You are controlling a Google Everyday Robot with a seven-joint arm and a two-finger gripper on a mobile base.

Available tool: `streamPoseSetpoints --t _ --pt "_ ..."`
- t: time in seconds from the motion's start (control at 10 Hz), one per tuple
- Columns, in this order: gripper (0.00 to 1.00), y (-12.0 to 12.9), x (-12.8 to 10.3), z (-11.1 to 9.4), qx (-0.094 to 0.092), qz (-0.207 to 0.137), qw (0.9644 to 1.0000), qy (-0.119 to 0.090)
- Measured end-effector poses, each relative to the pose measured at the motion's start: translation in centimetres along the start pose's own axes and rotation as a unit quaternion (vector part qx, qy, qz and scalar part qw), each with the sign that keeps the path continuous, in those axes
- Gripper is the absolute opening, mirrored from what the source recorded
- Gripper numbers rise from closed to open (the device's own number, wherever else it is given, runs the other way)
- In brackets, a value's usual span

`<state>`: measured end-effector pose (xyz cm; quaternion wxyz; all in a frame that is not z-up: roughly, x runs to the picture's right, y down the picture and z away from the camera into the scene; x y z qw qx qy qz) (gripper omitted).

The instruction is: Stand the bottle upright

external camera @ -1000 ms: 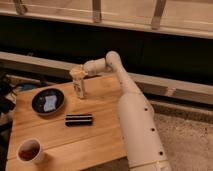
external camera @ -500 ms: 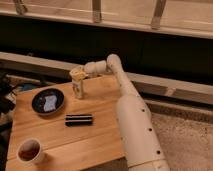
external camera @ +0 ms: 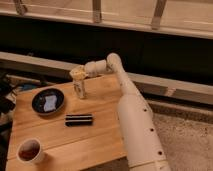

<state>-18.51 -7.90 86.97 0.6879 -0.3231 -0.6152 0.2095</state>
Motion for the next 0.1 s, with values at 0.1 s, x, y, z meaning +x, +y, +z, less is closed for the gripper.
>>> streamPoseSetpoints --t 0.1 --pt "0.65 0.04 -0.02 -0.20 0.000 -0.001 1.0000 0.004"
